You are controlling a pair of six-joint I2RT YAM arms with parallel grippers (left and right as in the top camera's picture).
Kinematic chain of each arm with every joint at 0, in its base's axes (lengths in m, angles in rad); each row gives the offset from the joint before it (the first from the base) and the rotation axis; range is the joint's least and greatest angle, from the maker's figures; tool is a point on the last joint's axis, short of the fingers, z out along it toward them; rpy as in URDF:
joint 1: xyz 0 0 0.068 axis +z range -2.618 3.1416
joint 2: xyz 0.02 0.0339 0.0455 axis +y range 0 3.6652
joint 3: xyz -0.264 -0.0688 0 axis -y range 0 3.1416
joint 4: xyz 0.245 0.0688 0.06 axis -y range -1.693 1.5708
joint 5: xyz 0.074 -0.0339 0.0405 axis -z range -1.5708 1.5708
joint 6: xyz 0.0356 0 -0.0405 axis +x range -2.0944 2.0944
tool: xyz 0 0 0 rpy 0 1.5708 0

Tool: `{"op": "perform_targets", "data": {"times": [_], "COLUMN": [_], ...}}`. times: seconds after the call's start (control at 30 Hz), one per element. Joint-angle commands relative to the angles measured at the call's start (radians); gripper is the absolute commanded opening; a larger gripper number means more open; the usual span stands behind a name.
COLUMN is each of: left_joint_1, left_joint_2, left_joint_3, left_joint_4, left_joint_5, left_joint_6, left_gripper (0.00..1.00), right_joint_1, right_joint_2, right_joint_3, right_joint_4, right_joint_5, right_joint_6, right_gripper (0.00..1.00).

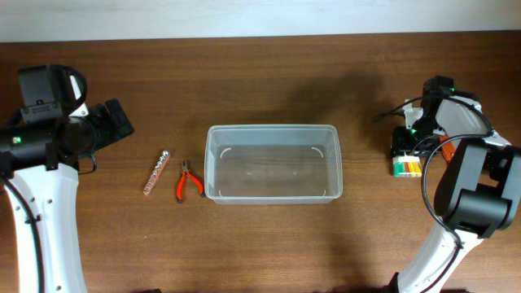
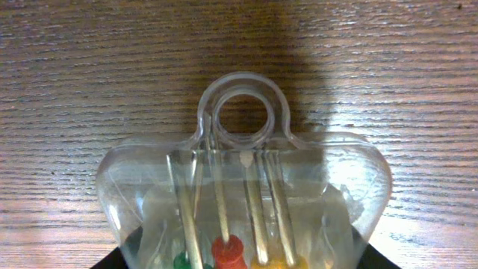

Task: Pack container
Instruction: 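Carry the screwdriver pack with the right gripper into the container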

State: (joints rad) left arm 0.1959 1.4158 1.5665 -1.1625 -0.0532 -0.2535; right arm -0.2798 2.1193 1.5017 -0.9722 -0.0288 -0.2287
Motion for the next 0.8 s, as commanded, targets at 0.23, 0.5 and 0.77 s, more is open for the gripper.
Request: {"op": "perform_targets", "data": {"times": [0.23,0.5,0.77], "left_joint_1": [0.003,0.003,0.003], "left_joint_2": [0.003,0.003,0.003], "left_joint_3": [-0.009,-0.009,-0.009], "left_joint_4": [0.003,0.003,0.003], "left_joint_5": [-0.007,-0.026,-0.026], "left_joint_6": [-0.006,-0.006,-0.006], "left_gripper": [0.99,0.99,0.99], "right_joint_1": [0.005,0.048,0.303], "right_joint_2": [0.018,-0.032,-0.132], "right_joint_3": [0.119,0.559,0.801], "right_joint_4": [-0.112,-0.438,-0.608], "right_joint_5": [-0.028,-0.032,-0.151], "right_joint_6": [0.081,0.091,-0.081], "right_gripper": [0.04,0.04,0.04]}}
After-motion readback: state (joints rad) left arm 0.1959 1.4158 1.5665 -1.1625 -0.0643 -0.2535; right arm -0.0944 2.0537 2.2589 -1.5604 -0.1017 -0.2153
